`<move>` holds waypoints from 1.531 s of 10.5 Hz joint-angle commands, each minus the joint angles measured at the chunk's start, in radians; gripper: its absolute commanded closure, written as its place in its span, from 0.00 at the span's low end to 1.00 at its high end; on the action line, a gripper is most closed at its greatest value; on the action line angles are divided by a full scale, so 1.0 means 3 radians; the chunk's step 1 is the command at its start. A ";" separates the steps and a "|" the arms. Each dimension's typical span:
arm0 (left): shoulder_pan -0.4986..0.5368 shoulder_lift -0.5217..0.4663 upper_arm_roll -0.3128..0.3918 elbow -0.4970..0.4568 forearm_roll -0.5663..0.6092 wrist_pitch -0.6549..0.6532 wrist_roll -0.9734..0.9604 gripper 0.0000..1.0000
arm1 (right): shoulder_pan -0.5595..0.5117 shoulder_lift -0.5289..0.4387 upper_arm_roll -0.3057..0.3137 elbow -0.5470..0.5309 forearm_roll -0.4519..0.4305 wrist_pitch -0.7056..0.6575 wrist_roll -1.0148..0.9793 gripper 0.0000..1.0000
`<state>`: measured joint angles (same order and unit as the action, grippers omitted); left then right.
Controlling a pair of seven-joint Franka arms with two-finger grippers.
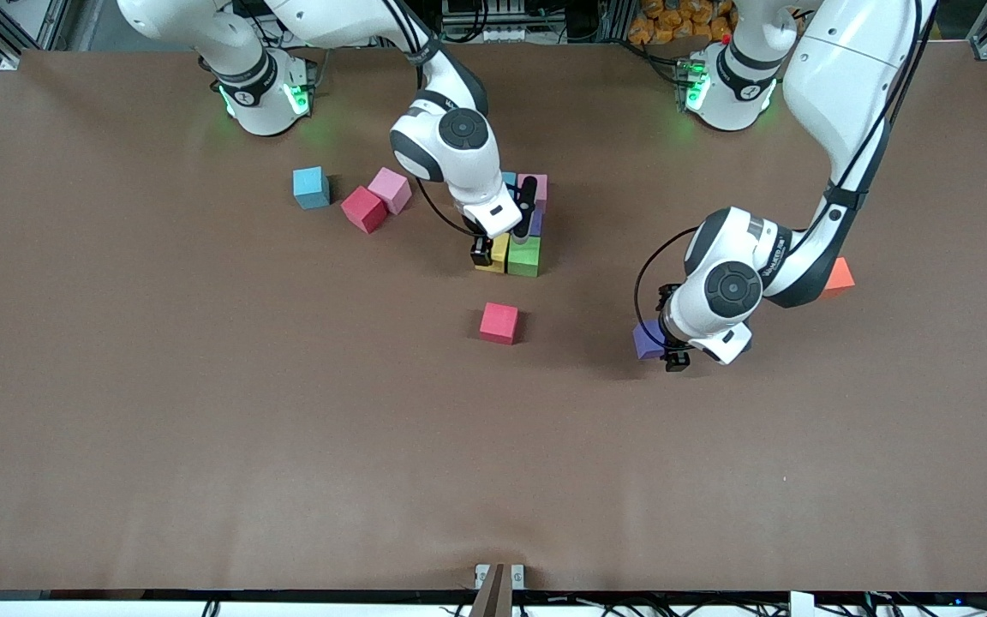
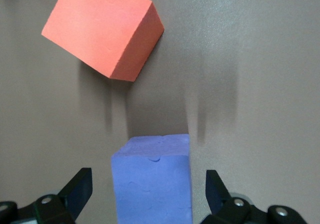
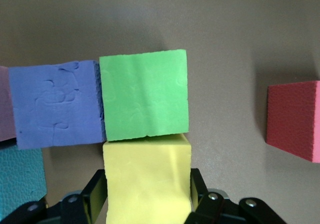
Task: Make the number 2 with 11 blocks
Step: 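Set the yellow block below green with the right gripper while left grasps blue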
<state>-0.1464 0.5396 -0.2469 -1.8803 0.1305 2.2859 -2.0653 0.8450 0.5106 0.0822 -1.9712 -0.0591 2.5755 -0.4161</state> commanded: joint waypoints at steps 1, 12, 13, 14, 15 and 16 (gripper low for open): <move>0.0017 -0.0050 -0.0021 -0.0098 0.0066 0.0106 -0.0101 0.00 | 0.0042 0.0057 -0.0029 0.0087 0.0008 -0.0030 0.0047 0.26; -0.0023 0.0098 -0.0016 -0.0093 0.0046 0.0332 -0.0239 0.00 | -0.0019 -0.0397 -0.0029 0.0082 0.0008 -0.0566 0.0047 0.24; -0.0029 0.0104 -0.0016 -0.0093 0.0051 0.0337 -0.0239 0.00 | -0.0030 -0.0504 -0.0024 0.0087 0.0013 -0.0709 0.0047 0.24; -0.0024 0.0104 -0.0016 -0.0093 0.0056 0.0337 -0.0239 0.00 | -0.0080 -0.0642 -0.0018 0.0082 0.0013 -0.0883 0.0052 0.24; -0.0023 0.0104 -0.0011 -0.0093 0.0061 0.0342 -0.0239 0.00 | -0.0106 -0.0810 -0.0013 0.0082 0.0018 -0.1067 0.0057 0.24; -0.0023 0.0109 -0.0011 -0.0093 0.0066 0.0362 -0.0239 0.08 | -0.0218 -0.0999 -0.0018 0.0087 0.0058 -0.1235 0.0098 0.24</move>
<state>-0.1529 0.5743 -0.2492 -1.9001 0.1305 2.3738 -2.1071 0.8214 0.3167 0.0702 -1.9220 -0.0569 2.2781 -0.4017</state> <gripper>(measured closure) 0.000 0.242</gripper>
